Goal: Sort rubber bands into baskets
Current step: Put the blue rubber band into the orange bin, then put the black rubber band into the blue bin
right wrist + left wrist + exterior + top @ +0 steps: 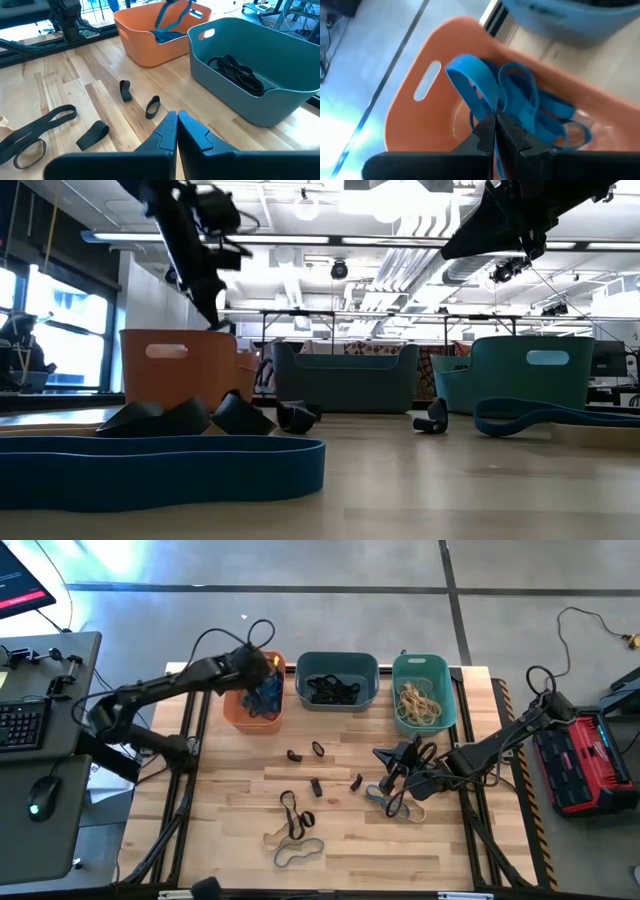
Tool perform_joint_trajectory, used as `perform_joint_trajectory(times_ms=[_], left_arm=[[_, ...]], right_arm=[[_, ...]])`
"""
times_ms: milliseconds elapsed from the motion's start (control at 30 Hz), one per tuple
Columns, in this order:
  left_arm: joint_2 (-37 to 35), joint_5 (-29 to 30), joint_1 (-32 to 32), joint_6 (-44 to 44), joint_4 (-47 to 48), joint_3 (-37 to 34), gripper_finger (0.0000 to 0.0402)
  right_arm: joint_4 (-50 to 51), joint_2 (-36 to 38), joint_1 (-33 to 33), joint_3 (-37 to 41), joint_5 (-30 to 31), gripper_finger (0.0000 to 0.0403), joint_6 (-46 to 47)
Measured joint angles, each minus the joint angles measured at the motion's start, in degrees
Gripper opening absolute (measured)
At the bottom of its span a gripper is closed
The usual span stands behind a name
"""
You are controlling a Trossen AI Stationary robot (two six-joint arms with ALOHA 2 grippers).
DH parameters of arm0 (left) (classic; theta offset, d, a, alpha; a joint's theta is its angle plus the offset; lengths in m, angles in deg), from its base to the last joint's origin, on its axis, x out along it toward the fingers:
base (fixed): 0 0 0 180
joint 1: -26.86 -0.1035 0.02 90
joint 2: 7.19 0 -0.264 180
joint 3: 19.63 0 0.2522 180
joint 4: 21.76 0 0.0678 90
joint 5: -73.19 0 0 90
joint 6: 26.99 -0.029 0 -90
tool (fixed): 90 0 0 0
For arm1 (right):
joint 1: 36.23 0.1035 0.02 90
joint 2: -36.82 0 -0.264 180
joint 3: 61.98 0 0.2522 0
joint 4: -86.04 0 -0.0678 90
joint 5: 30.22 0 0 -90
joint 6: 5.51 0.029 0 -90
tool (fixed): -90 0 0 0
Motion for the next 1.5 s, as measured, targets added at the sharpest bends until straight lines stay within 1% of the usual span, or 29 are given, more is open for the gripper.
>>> perform_joint_trajectory(times_ms=[233,367,567,667,767,933,1033,1167,1267,1333,1433,1500], left_arm=[[7.3,-0.4,-4.2,-2.7,-0.5,0.0,0.0000],[10.0,-3.4,-5.0,-2.7,-0.5,0.0,0.0000],[10.9,-8.9,-4.1,-1.3,-1.1,0.0,0.0008],[10.8,-10.0,-2.9,-1.1,-1.3,0.0,0.0027],[10.8,-10.0,-1.3,0.2,-1.2,0.0,0.0053],[10.8,-10.4,1.9,1.2,-1.3,0.0,0.0102],[10.8,-10.6,4.0,1.2,-2.3,-0.1,0.0122],[10.5,-10.7,6.7,1.2,-4.6,-0.1,0.0137],[10.3,-10.7,8.7,1.3,-7.1,-0.1,0.0139],[9.6,-10.7,10.1,1.2,-10.7,-1.3,0.0139],[7.8,-12.3,11.2,1.2,-16.3,-4.7,0.0139],[6.3,-13.2,11.7,2.1,-20.2,-7.1,0.0139]], right_arm=[[0.0,0.0,0.0,0.0,-1.1,0.0000,0.0],[0.0,0.0,0.0,0.0,-1.1,0.0000,0.0],[0.0,0.0,0.0,0.0,-1.5,0.0000,0.0],[0.0,0.0,0.0,0.0,-1.5,0.0000,0.0],[0.0,0.0,0.0,0.0,-1.7,0.0000,0.0],[-1.6,-0.4,0.0,0.0,-5.6,0.0003,-1.4],[-4.9,-2.1,0.0,0.0,-6.9,0.0018,-5.4],[-8.5,-5.5,-0.2,0.0,-7.4,0.0060,-7.3],[-9.3,-7.9,-0.2,0.0,-7.5,0.0099,-5.4],[-9.3,-9.3,-0.2,0.0,-8.0,0.0121,-3.2],[-9.3,-11.8,-0.5,0.0,-9.3,0.0144,-0.6],[-9.0,-13.5,-1.1,0.0,-10.6,0.0151,2.0]])
